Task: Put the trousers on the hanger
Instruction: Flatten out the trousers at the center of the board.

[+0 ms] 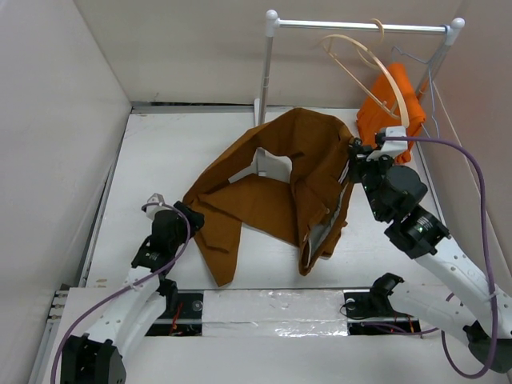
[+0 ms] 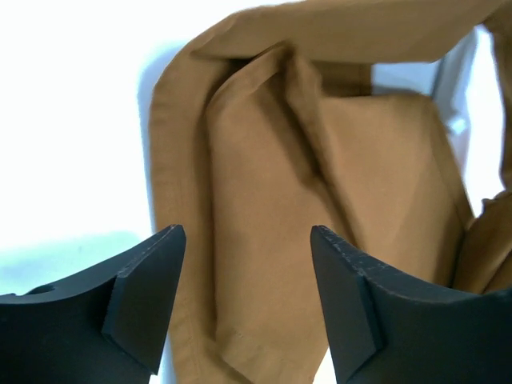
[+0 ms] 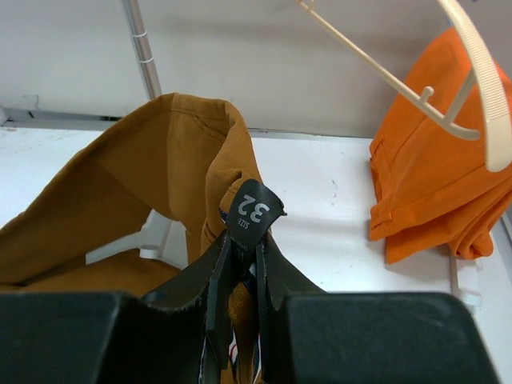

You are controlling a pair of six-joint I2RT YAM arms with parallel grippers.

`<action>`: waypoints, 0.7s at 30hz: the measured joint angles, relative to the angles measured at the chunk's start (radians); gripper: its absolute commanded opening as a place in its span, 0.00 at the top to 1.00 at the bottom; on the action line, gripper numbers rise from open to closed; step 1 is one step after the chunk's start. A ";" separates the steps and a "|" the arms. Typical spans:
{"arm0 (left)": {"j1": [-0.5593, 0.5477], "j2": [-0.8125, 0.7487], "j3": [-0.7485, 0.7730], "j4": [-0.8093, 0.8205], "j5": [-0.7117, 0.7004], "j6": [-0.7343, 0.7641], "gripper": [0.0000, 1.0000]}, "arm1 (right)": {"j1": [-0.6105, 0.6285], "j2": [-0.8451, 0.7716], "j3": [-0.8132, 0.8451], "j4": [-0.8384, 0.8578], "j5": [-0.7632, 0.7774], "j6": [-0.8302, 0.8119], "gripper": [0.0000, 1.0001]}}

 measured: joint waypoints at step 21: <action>-0.203 0.488 0.233 -0.066 -0.229 -0.084 1.00 | -0.156 -0.009 0.000 -0.012 -0.251 0.048 1.00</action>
